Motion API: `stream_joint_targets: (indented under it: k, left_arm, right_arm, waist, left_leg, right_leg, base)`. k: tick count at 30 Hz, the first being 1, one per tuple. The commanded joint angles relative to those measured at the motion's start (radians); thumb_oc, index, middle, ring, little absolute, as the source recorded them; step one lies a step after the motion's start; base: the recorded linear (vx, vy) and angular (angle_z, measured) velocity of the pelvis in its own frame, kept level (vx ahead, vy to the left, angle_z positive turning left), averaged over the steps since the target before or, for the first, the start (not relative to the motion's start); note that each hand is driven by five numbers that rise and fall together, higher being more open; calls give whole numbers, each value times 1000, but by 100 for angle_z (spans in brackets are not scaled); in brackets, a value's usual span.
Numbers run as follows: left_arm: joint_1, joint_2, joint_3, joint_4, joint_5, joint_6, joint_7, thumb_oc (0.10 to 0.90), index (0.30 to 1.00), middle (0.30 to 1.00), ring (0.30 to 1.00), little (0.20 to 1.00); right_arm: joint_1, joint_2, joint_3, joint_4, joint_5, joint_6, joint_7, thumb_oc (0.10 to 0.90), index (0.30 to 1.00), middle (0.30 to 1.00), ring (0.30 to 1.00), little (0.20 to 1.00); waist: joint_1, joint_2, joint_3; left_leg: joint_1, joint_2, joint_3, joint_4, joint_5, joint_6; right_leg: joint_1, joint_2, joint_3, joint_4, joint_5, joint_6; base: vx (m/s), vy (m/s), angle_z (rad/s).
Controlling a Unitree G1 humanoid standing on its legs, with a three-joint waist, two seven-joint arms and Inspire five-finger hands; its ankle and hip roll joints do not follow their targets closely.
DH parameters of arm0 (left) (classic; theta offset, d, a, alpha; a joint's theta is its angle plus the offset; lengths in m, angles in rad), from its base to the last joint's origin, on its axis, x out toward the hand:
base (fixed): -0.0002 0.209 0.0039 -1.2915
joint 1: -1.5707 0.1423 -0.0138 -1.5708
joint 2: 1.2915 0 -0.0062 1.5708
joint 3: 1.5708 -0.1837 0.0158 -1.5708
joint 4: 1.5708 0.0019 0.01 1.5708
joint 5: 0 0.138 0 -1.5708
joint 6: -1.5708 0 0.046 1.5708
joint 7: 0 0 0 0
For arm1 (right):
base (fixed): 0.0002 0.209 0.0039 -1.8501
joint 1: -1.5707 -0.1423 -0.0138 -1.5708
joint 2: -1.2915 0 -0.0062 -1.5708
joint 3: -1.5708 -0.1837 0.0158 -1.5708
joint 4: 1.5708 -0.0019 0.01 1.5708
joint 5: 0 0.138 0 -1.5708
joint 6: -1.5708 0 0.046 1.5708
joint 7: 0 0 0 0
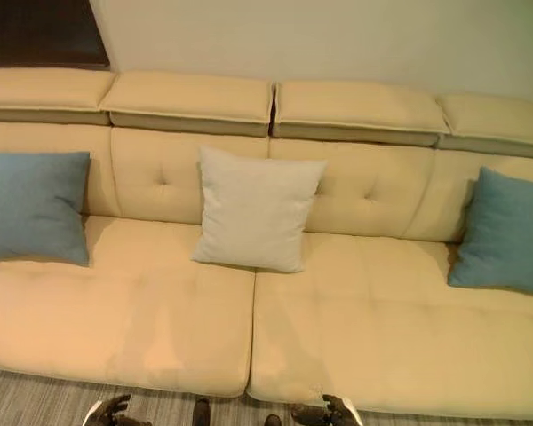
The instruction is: Pick up all the scattered cushions and arrange them neatly on the sofa.
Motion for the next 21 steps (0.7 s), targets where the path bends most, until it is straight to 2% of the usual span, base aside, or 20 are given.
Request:
stream_joint_targets:
  k: [1,21]
  left_arm:
    - [-80,8,18,20,26,-21,11,800,900,900,900,900]
    - [-60,-3,20,61,48,5,-12,800,900,900,900,900]
  right_arm:
    - [-13,-38,-7,0,11,-16,-20,800,900,900,900,900]
    - [15,-22,-19,64,6,-1,-4,800,900,900,900,900]
  waist:
    - [9,-58,-45]
    - [-5,-53,-64]
  left_leg:
    - [31,-37,3,1,-109,-29]
    - [72,-21,19,1,-109,-51]
  right_leg:
    - [-39,-21,2,-31,78,77]
    - [19,-14,-25,-43,68,70]
  base:
    - [-21,-60,-6]
    - [-9,-2,4]
